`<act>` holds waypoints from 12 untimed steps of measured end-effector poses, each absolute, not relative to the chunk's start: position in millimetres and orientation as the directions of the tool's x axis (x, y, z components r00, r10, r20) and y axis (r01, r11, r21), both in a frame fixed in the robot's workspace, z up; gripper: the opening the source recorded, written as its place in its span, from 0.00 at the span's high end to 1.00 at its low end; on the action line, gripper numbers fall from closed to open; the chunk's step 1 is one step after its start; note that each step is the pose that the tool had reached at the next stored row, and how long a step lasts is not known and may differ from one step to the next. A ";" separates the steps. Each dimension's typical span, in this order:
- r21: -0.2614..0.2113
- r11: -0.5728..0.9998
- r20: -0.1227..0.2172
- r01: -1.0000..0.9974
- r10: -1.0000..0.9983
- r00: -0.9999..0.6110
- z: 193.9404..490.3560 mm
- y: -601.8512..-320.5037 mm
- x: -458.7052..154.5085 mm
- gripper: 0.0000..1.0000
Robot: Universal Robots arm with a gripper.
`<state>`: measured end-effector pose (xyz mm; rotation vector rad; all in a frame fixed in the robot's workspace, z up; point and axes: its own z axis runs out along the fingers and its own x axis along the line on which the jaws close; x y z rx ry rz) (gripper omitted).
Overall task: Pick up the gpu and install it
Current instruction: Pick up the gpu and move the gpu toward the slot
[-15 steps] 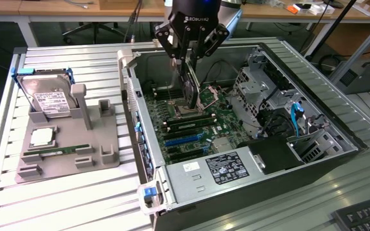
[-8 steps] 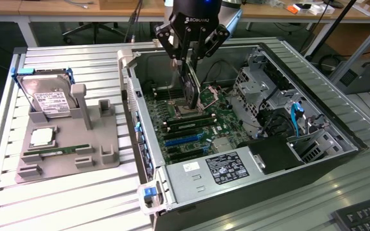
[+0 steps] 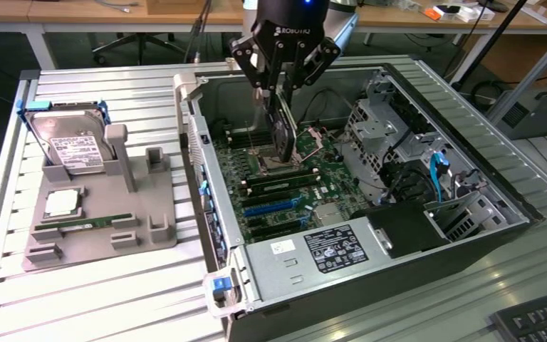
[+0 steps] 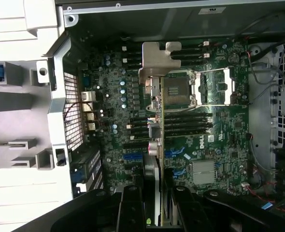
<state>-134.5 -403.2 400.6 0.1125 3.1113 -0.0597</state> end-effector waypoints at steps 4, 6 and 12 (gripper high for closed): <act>-0.037 0.997 -0.029 0.073 0.072 -0.997 399.7 -403.2 -133.6 0.73; -0.037 0.997 -0.029 0.073 0.072 -0.997 399.4 -403.2 -133.4 0.73; -0.037 0.997 -0.029 0.073 0.072 -0.997 398.4 -403.2 -132.4 0.73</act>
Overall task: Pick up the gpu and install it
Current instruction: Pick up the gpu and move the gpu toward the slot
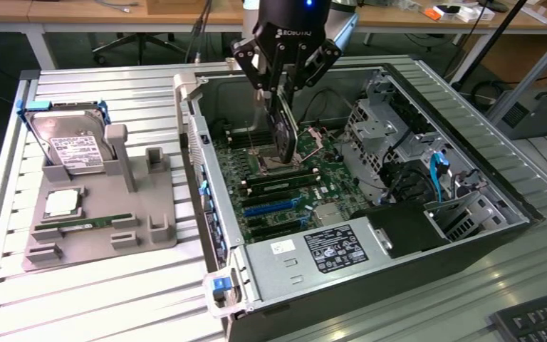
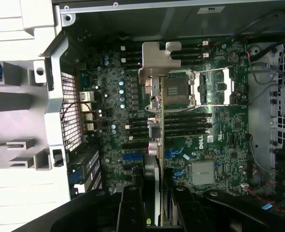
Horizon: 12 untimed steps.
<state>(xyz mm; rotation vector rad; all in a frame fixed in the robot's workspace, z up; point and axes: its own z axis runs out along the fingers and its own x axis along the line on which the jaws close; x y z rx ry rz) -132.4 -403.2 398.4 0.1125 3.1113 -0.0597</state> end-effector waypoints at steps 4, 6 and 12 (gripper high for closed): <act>-0.037 0.997 -0.029 0.073 0.072 -0.997 397.6 -403.2 -131.6 0.73; -0.037 0.997 -0.029 0.073 0.072 -0.997 397.2 -403.2 -131.3 0.73; -0.038 0.997 -0.029 0.073 0.072 -0.997 395.4 -403.3 -130.6 0.73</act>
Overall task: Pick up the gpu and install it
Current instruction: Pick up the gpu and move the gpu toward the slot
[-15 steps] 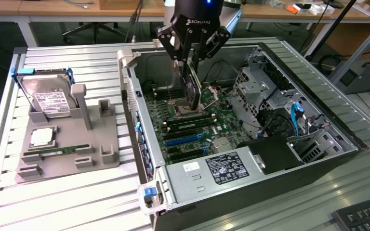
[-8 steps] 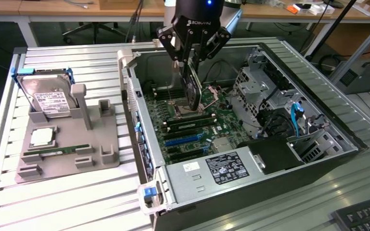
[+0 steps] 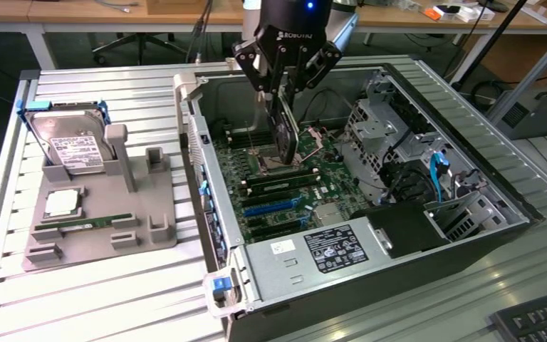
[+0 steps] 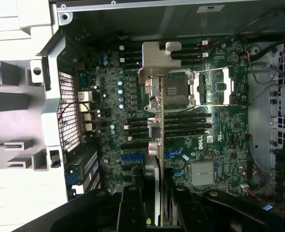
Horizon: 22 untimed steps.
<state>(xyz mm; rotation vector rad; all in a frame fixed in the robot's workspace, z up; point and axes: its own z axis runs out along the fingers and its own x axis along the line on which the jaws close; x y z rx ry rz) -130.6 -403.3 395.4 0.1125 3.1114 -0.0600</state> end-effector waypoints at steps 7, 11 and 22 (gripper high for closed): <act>-0.039 0.997 -0.029 0.073 0.072 -0.997 391.1 -403.4 -128.9 0.73; -0.040 0.997 -0.029 0.073 0.072 -0.997 387.5 -403.4 -126.3 0.73; -0.042 0.996 -0.029 0.073 0.072 -0.997 383.4 -403.4 -120.0 0.73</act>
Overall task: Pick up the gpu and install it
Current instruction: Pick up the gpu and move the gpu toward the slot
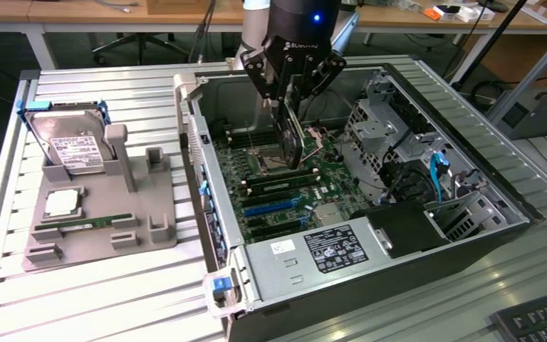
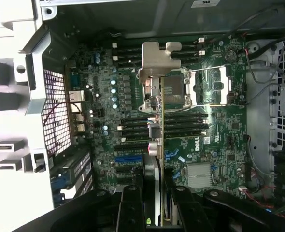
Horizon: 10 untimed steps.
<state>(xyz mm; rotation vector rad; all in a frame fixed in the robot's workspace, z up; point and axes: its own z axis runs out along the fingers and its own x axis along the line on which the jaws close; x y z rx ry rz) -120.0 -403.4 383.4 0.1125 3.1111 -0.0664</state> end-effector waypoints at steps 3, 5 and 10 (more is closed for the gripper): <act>-0.042 0.996 -0.029 0.073 0.072 -0.997 382.3 -403.4 -119.1 0.73; -0.042 0.996 -0.029 0.073 0.071 -0.997 381.7 -403.4 -118.6 0.73; -0.042 0.996 -0.029 0.073 0.071 -0.997 380.2 -403.3 -117.6 0.73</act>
